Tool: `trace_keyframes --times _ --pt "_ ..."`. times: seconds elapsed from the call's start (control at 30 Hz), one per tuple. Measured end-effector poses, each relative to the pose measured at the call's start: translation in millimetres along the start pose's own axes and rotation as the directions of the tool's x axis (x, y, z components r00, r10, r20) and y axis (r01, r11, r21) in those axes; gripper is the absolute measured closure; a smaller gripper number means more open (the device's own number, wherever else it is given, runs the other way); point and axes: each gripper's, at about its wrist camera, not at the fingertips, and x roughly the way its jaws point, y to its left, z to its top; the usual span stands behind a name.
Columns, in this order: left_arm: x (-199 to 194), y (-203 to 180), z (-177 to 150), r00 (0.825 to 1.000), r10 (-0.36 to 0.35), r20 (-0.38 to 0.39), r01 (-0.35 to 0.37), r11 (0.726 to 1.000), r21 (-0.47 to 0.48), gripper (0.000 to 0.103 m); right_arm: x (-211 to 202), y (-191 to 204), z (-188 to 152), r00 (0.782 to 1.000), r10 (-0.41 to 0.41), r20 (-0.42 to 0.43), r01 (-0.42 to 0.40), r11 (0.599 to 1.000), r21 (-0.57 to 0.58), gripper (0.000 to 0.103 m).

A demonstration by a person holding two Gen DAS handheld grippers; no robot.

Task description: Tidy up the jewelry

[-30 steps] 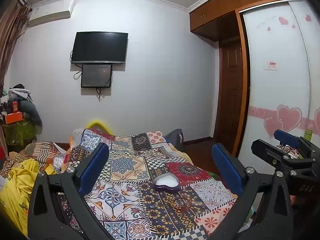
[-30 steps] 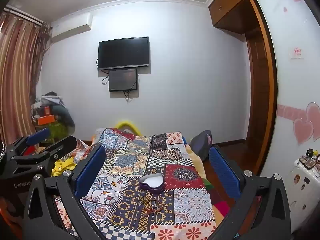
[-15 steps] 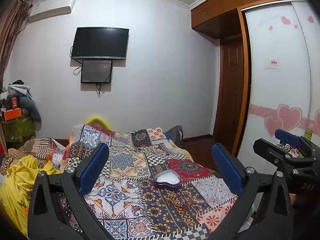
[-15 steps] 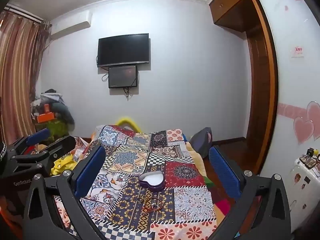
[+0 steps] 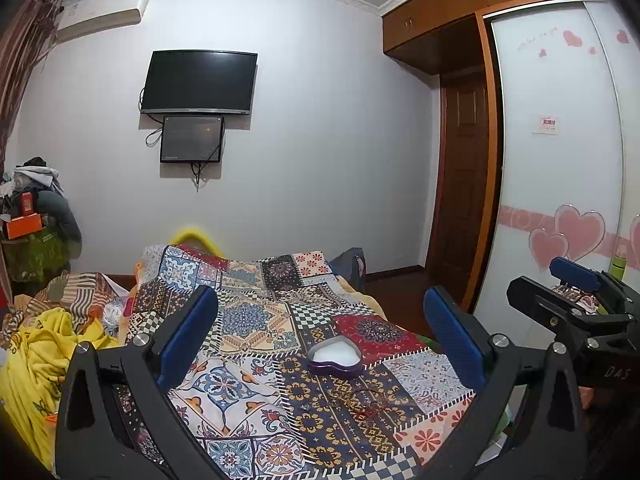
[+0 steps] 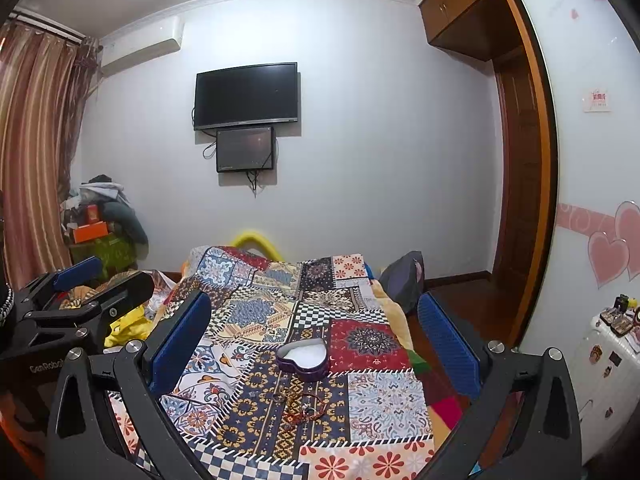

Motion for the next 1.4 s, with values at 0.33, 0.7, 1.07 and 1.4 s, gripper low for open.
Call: trace_keyframes --times 0.33,0.7,1.07,1.4 --pt "-0.7 1.5 0.7 1.000 -0.002 -0.005 0.002 1.000 -0.003 0.000 0.1 0.2 2.4 1.000 0.002 -0.005 -0.002 1.000 -0.005 0.000" --pt "-0.4 -3.0 1.1 1.000 0.007 -0.002 -0.007 1.000 0.023 0.000 -0.3 1.5 3.4 1.000 0.001 -0.007 -0.001 1.000 -0.007 0.000" --pt "0.3 -1.6 0.2 1.000 0.012 -0.003 -0.012 1.000 0.020 0.000 -0.6 1.1 2.9 1.000 0.003 -0.006 -0.003 1.000 -0.005 0.000" --pt "1.3 1.8 0.4 1.000 0.009 -0.011 -0.009 1.000 0.012 0.000 -0.1 0.1 2.5 1.000 0.008 -0.010 -0.008 1.000 -0.008 0.000"
